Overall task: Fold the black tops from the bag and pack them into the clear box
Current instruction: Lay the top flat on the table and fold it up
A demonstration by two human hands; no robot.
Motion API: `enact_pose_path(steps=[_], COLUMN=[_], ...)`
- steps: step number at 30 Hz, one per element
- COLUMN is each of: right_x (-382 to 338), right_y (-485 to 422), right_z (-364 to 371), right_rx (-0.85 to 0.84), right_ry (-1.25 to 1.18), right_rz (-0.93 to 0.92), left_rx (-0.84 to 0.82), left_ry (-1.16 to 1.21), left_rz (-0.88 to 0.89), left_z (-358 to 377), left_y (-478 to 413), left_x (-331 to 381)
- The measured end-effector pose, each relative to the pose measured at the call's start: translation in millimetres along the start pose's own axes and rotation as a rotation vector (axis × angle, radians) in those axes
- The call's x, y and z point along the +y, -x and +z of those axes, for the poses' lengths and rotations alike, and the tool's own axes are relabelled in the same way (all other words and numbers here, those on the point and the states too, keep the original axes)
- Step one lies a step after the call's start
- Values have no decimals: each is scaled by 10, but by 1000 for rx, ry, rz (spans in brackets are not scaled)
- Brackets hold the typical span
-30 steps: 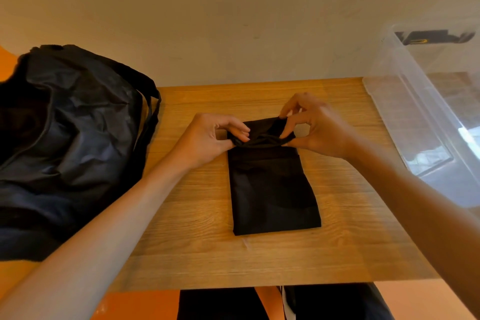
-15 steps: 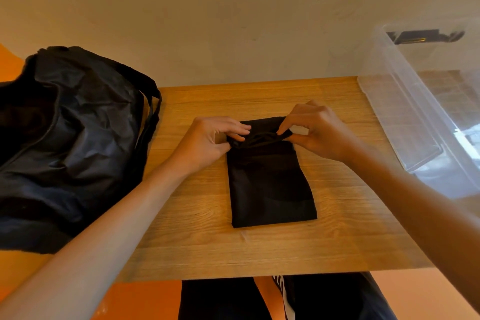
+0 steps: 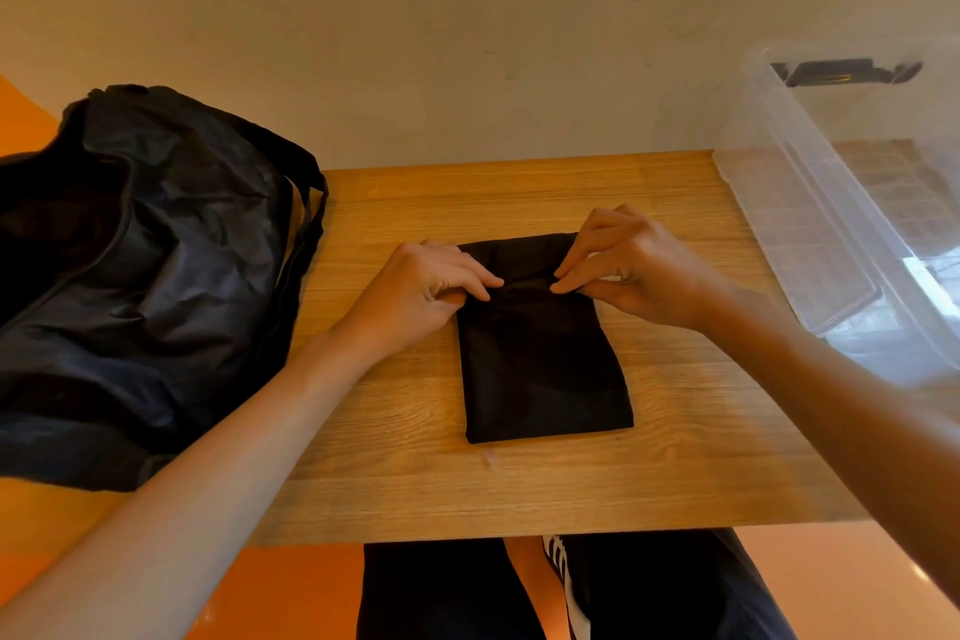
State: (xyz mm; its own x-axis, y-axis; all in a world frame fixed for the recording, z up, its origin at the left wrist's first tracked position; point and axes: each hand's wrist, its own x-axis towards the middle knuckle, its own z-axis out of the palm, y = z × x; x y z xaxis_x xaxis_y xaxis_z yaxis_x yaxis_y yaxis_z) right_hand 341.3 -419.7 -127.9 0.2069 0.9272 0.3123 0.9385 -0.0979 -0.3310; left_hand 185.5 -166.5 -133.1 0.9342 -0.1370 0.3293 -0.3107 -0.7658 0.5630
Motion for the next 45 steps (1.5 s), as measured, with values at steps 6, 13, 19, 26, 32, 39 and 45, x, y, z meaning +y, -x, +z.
enact_pose_path(steps=[6, 13, 19, 26, 32, 39, 45], right_x=[13, -87, -242, -278, -329, -448, -495], right_y=[23, -117, -197, 80, 331, 188, 186], right_z=[17, 11, 307, 264, 126, 208, 173], right_rx=[-19, 326, -232, -327, -209, -43, 173], right_ry=[9, -4, 115, 77, 112, 164, 158], right_rz=[-11, 226, 306, 303, 310, 263, 265], left_rx=[-37, 296, -233, -312, -95, -129, 161], left_ry=[14, 24, -384, -475, -238, -304, -244], left_rz=[1, -246, -181, -156, -209, -114, -176], left_z=[-1, 86, 340, 227, 135, 144, 153], left_y=[28, -32, 37, 234, 509, 438, 415], left_x=[39, 184, 217, 121, 197, 307, 406])
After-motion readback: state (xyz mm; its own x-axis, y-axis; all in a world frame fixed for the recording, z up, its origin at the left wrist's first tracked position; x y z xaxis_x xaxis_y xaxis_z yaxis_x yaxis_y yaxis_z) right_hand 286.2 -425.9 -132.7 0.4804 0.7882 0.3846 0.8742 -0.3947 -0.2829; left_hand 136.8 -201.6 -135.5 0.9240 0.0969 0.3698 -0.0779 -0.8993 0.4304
